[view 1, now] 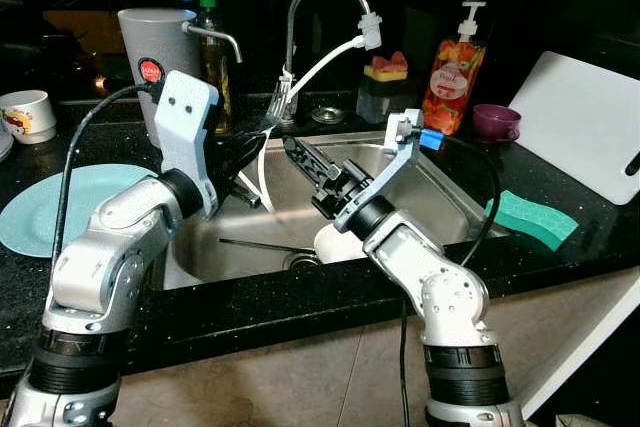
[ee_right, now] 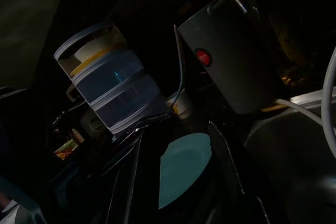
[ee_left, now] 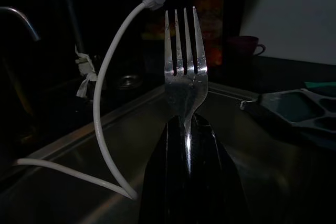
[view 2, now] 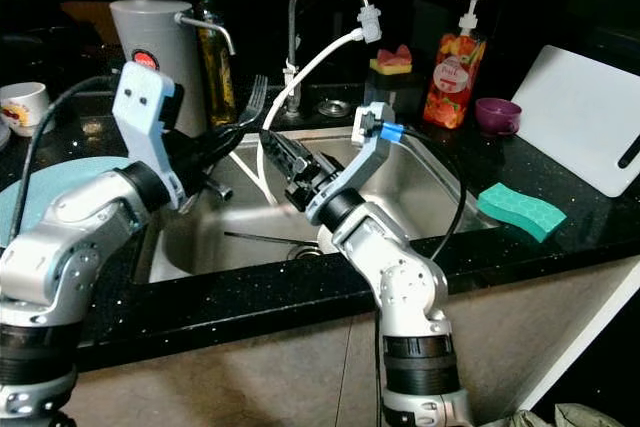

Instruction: Kitchen organization

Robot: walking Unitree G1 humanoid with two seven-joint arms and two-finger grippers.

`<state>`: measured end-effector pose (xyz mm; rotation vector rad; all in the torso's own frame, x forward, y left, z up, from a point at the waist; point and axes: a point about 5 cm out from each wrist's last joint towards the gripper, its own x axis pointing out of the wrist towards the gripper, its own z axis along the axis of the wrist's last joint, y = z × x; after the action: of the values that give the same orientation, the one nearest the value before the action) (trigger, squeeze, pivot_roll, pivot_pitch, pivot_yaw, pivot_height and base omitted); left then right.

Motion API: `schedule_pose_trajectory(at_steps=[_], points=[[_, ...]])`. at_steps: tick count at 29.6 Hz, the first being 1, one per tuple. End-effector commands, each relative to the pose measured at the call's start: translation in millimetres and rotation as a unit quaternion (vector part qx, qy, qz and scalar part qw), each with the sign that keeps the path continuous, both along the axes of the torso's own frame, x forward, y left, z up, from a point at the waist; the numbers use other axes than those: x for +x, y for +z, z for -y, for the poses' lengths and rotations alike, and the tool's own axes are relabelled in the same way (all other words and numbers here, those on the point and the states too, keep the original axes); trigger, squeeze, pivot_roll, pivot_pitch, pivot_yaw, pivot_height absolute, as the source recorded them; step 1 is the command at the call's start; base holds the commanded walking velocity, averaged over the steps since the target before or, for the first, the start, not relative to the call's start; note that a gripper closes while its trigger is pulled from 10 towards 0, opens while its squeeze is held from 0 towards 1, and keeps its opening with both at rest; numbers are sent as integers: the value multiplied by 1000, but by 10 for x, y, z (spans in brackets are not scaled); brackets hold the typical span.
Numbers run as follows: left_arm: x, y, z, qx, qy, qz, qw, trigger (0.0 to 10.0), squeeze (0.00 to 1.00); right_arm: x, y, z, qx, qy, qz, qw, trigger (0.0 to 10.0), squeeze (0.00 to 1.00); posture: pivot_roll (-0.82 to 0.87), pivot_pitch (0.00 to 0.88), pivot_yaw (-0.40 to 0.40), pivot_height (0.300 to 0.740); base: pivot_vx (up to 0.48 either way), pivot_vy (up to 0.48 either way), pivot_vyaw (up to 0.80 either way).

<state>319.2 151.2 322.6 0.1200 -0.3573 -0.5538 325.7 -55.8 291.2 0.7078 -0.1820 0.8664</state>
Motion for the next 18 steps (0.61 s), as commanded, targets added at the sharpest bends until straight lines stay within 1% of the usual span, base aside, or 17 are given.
schedule_pose_trajectory(at_steps=[1, 5, 8, 9, 12, 18], points=[[-38, -39, 67, 17, -20, 1, 1000, 10000, 0, -37, 31, 3, 11, 14, 7, 1000, 10000, 0, 103, 76, -64, 740, 0, 0, 0], [-53, -63, 105, 17, -31, -3, 999, 10000, 0, -47, 38, -5, 12, 18, 8, 1000, 10000, 0, 99, 81, -65, 740, 0, 0, 0], [-87, -114, 169, 32, -59, -16, 998, 10000, 0, -50, 37, -7, 11, 20, 7, 1000, 10000, 0, 99, 81, -65, 740, 0, 0, 0], [-87, -114, 169, 32, -59, -16, 998, 10000, 0, -50, 37, -7, 11, 20, 7, 1000, 10000, 0, 99, 81, -65, 740, 0, 0, 0], [-143, -158, 228, 42, -85, -19, 995, 10000, 0, -49, 34, -8, 12, 20, 6, 1000, 10000, 0, 99, 84, -64, 740, 0, 0, 0], [-162, -162, 249, 42, -95, -19, 994, 10000, 0, -39, 17, -12, 11, 20, 2, 1000, 10000, 0, 100, 85, -67, 740, 0, 0, 0]])
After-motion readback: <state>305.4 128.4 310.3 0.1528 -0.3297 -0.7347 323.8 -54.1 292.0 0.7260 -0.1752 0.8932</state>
